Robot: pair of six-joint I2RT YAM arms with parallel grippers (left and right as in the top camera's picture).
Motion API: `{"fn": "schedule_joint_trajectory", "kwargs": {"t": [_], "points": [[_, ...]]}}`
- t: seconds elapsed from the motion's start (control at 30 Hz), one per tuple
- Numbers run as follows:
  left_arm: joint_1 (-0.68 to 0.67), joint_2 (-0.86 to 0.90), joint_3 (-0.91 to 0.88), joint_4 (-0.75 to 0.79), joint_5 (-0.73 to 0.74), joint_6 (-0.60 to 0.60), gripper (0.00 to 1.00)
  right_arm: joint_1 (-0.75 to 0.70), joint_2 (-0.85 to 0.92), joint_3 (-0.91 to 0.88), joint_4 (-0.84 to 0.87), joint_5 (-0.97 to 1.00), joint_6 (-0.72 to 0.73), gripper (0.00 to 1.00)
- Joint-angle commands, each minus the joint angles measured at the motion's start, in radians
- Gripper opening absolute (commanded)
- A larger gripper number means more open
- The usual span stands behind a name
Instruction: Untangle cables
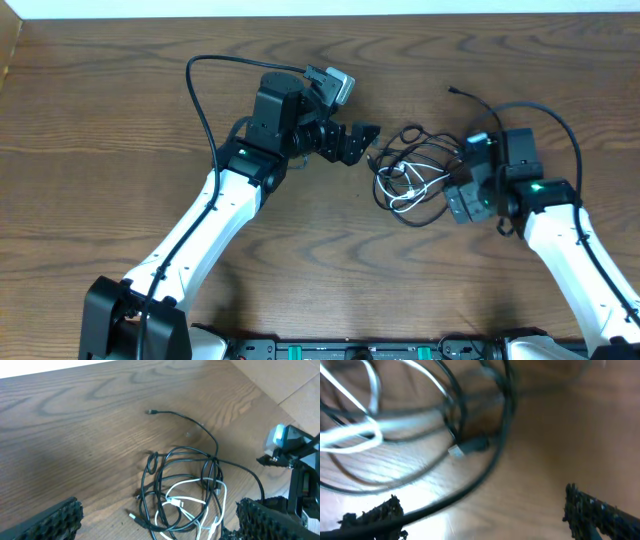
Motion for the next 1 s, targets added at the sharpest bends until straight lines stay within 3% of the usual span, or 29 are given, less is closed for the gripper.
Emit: {"fn": "schedule_joint_trajectory", "kwargs": {"t": [0.0,0.3,0.67,0.97], "points": [[0.002,0.006,-0.002,0.01,0.013,-0.012,0.98,-0.055,0.005,-0.003,-0.024,-0.053,0.024,0.99],[0.002,0.006,-0.002,0.019,0.013,-0.012,0.98,-0.187,0.045,-0.013,-0.002,-0.087,0.023,0.99],[0.002,0.006,-0.002,0.029,0.013,-0.012,0.98,-0.197,0.273,-0.018,0.266,-0.295,0.008,0.99],[0.002,0.006,-0.002,0.027,0.013,-0.011,0.98,-0.197,0.358,-0.018,0.427,-0.486,-0.042,0.92]]}}
